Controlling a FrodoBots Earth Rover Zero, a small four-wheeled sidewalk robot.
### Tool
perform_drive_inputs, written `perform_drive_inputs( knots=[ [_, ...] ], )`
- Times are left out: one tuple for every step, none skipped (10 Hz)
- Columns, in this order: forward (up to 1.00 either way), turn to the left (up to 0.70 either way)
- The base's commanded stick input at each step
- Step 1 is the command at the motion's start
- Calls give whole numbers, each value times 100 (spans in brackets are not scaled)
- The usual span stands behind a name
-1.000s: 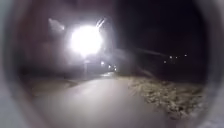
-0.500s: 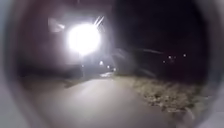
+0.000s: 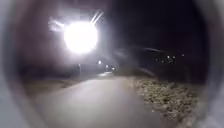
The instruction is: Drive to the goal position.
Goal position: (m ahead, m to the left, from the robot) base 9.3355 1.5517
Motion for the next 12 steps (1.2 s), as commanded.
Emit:
perform_drive_inputs(
  knots=[
    [100, 0],
    [100, 0],
    [100, 7],
    [100, 39],
    [100, 31],
    [100, 39],
    [100, 4],
    [100, 0],
    [100, 0],
    [100, 4],
    [100, 2],
    [100, 0]
  ],
)
